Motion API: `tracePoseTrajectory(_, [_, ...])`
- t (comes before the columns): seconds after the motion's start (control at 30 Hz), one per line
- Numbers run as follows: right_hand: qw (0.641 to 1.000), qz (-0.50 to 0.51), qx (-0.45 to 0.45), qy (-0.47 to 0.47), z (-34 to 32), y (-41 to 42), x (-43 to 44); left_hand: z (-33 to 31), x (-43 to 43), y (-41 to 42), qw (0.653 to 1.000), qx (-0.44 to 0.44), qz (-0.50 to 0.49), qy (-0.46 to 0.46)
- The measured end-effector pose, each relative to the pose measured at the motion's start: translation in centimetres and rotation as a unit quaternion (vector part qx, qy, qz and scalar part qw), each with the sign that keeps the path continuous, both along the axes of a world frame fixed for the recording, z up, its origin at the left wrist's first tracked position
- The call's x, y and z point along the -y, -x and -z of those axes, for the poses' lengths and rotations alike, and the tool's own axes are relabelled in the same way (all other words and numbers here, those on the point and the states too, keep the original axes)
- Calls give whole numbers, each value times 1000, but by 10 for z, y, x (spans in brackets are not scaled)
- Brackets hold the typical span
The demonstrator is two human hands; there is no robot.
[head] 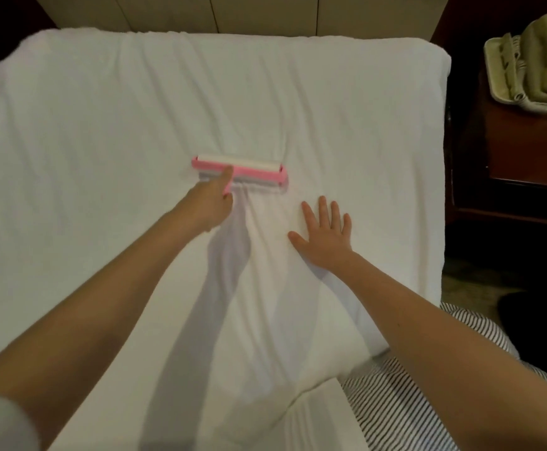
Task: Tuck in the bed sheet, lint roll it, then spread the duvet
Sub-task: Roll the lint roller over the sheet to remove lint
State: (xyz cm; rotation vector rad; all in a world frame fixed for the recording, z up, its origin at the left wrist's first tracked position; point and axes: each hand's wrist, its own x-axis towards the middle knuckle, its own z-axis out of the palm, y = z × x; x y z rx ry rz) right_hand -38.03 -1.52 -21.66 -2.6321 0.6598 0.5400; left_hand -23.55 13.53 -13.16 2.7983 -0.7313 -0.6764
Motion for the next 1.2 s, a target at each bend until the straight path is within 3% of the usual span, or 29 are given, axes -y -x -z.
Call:
tracePoseTrajectory(0.17, [999,-49,-4,-23,-13,-1,31,9,63,-34,999,-6,-32,26])
tracePoseTrajectory(0.33, [996,-81,-11,-42,-21,-11,77,-26,59,-10,996,47,-32,-73])
tracePoseTrajectory(0.4, [994,-88,-22,-59,-31,-14,89,-36,43,15,993,17,-41,-111])
tracePoseTrajectory(0.53, [988,-108,-51,-93,-68,-12,107,-44,43,15,991,-42,-81,-96])
tracePoseTrajectory(0.77, [989,-122,-27,-76,-126,-19,129,-47,82,-17,987,-36,-80,-137])
tracePoseTrajectory(1.0, [997,-54,5,-48,-63,-76,123,-20,127,-121,996,-17,-46,-75])
tracePoseTrajectory(1.1, [997,1,70,-10,-21,-114,106,-8,159,-164,999,-4,-12,-49])
tracePoseTrajectory(1.2, [982,61,174,39,12,-113,68,13,145,-147,998,41,14,-42])
